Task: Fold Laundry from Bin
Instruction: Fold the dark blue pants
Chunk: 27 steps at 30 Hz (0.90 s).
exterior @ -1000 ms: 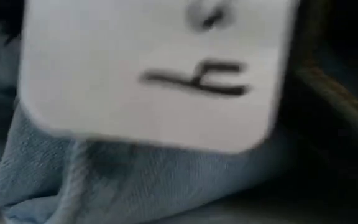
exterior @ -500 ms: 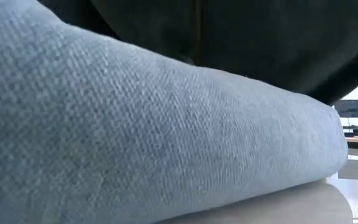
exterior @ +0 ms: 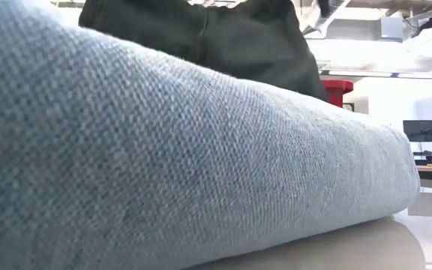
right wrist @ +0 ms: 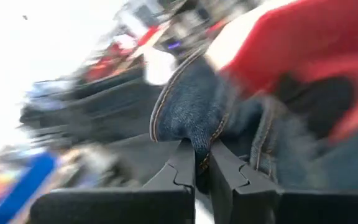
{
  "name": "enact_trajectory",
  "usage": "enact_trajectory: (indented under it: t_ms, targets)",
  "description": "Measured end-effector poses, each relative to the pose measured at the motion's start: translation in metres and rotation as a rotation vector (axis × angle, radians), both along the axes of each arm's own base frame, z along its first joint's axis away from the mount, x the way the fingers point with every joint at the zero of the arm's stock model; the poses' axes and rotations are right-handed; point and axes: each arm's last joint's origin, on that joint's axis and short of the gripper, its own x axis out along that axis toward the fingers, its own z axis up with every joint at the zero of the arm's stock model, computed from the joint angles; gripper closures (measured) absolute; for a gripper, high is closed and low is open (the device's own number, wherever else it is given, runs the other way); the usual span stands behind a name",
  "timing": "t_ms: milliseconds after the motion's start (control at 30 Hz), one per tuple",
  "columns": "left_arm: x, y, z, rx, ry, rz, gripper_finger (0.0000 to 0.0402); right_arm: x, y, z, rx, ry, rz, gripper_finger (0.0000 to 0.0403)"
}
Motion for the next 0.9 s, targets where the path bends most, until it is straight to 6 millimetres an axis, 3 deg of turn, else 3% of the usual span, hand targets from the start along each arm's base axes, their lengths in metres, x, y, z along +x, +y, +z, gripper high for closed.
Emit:
enact_trajectory:
  t_ms: [200,300,433,667,900]
  targets:
    - [0.049,-0.024,-0.085,-0.180,-0.248,-0.038,0.0401,0.037,0.040,-0.032,0.073,-0.089,0.009,0.0362]
    - [0.064,-0.039,-0.106,-0.208,-0.360,-0.012,0.0401,0.050,0.054,-0.040,0.102,-0.116,-0.032,0.0362]
    - [0.092,-0.059,-0.120,-0.192,-0.372,-0.014,0.0401,0.071,0.072,-0.047,0.103,-0.201,0.011,0.0361]
    - [0.141,-0.082,-0.097,-0.082,-0.480,-0.126,0.0401,0.099,0.081,-0.061,0.079,-0.286,0.070,0.0360]
    - [0.150,-0.091,-0.065,0.066,-0.491,-0.193,0.0401,0.096,0.082,-0.050,0.009,-0.345,0.127,0.0360]
